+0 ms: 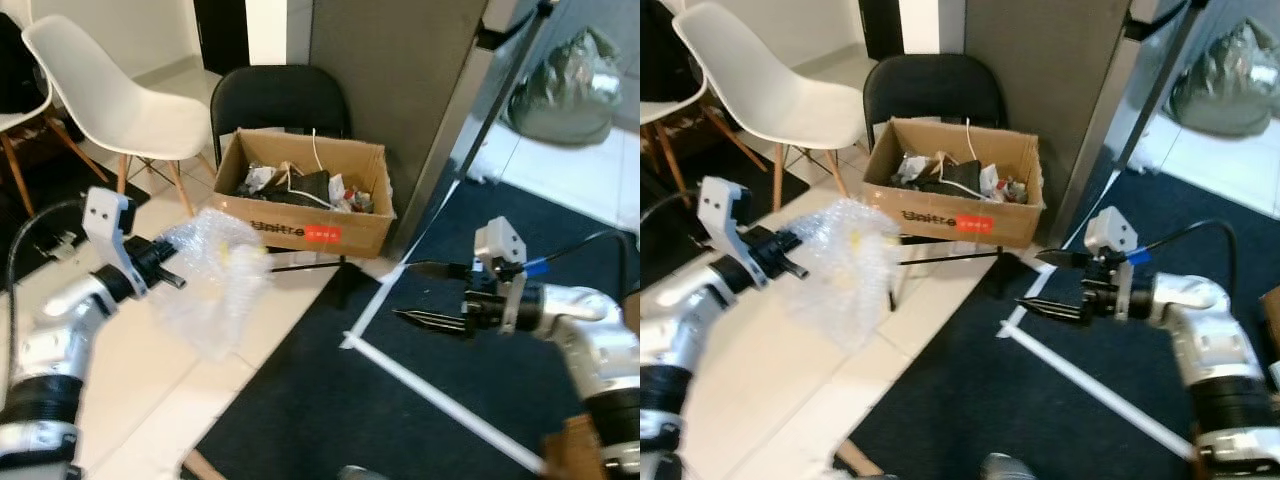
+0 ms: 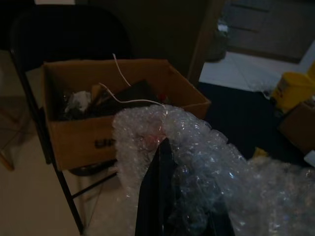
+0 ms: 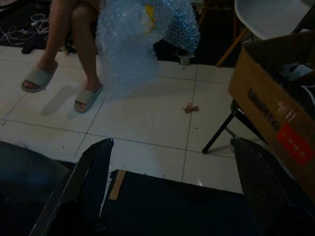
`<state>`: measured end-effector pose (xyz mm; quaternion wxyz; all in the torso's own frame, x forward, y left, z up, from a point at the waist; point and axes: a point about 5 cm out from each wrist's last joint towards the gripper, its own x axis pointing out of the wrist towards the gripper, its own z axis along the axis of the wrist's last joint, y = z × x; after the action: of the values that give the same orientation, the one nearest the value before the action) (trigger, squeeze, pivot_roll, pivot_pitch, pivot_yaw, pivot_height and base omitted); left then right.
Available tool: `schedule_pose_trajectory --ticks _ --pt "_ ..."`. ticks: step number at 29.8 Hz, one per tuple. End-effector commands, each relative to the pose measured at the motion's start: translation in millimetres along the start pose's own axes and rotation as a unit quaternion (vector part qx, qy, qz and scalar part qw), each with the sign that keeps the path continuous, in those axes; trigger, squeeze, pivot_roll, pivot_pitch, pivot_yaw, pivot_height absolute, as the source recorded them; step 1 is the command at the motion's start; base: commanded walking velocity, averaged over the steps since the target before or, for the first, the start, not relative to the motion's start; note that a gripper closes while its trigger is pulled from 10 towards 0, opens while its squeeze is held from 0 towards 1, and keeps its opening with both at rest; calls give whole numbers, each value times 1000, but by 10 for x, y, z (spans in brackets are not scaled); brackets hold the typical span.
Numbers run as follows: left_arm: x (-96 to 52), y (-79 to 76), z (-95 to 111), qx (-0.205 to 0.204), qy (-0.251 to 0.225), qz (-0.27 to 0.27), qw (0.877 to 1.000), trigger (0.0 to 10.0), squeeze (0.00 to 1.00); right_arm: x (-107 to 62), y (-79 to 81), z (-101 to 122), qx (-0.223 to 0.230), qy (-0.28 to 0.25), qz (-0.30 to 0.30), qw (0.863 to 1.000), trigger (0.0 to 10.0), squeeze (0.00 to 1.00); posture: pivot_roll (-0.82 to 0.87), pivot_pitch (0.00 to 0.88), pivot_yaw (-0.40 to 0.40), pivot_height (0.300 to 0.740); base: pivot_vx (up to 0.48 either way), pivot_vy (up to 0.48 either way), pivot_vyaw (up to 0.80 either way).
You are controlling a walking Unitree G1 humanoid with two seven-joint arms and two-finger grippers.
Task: Picking trash to rubbish bin
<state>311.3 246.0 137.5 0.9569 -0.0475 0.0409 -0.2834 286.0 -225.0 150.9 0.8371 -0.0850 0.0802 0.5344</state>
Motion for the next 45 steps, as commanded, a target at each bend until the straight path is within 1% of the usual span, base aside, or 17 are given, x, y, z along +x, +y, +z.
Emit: schedule_pose_trajectory --ticks 1,18,36,37,38,40,42,45 --pt "-1 12 3 9 4 1 1000 10000 0 -24 -7 1 -4 9 -3 1000 10000 0 -10 0 -21 740 480 0 0" --pt "-6 26 11 13 4 3 1000 10000 0 -38 6 -12 -2 14 -1 1000 10000 0 -9 0 -16 740 480 0 0" --pt "-9 50 70 23 -3 6 1000 10000 0 -56 -7 -55 -5 34 -9 999 10000 0 -9 0 -16 740 480 0 0" --pt "-8 48 72 23 -4 4 1000 10000 0 -56 -7 -60 -4 37 -9 999 10000 0 -9 0 -16 740 480 0 0" --pt "1 17 65 16 -1 -10 1000 10000 0 -55 -2 -71 -7 42 -8 999 10000 0 -9 0 -16 740 0 0 -800" --pt "1 17 65 16 -1 -10 1000 10000 0 -55 -2 -71 -7 42 -8 999 10000 0 -9 0 -16 740 0 0 -800" --pt "13 -37 59 16 1 -31 999 10000 0 -56 0 -79 -7 46 -7 999 10000 0 -9 0 -16 740 0 0 -800" --pt "20 -71 54 16 3 -43 999 10000 0 -57 1 -82 -8 47 -6 999 10000 0 -9 0 -16 740 0 0 -800"
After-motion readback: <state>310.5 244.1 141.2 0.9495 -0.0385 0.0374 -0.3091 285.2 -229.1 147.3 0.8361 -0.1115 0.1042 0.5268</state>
